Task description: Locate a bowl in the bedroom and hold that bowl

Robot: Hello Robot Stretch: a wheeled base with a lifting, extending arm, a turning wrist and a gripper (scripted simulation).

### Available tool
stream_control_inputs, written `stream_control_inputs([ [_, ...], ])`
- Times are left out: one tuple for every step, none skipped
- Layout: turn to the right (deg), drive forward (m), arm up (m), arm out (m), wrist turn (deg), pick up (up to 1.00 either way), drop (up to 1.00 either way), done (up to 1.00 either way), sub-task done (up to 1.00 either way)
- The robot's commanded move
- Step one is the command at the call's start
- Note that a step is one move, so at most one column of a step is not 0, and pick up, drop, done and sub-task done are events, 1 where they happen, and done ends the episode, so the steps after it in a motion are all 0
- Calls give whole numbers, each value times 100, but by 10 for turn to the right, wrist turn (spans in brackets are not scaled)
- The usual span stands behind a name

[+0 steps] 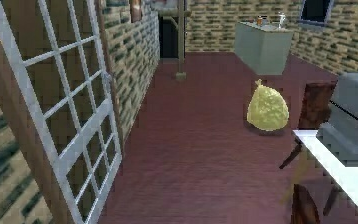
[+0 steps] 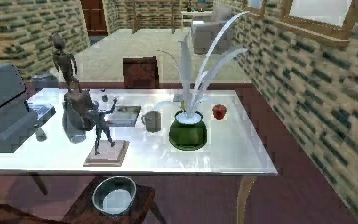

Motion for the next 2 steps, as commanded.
stream_control_inputs([
  [0,70,0,0,0,0,0,0,0],
  [90,0,0,0,0,0,0,0,0],
])
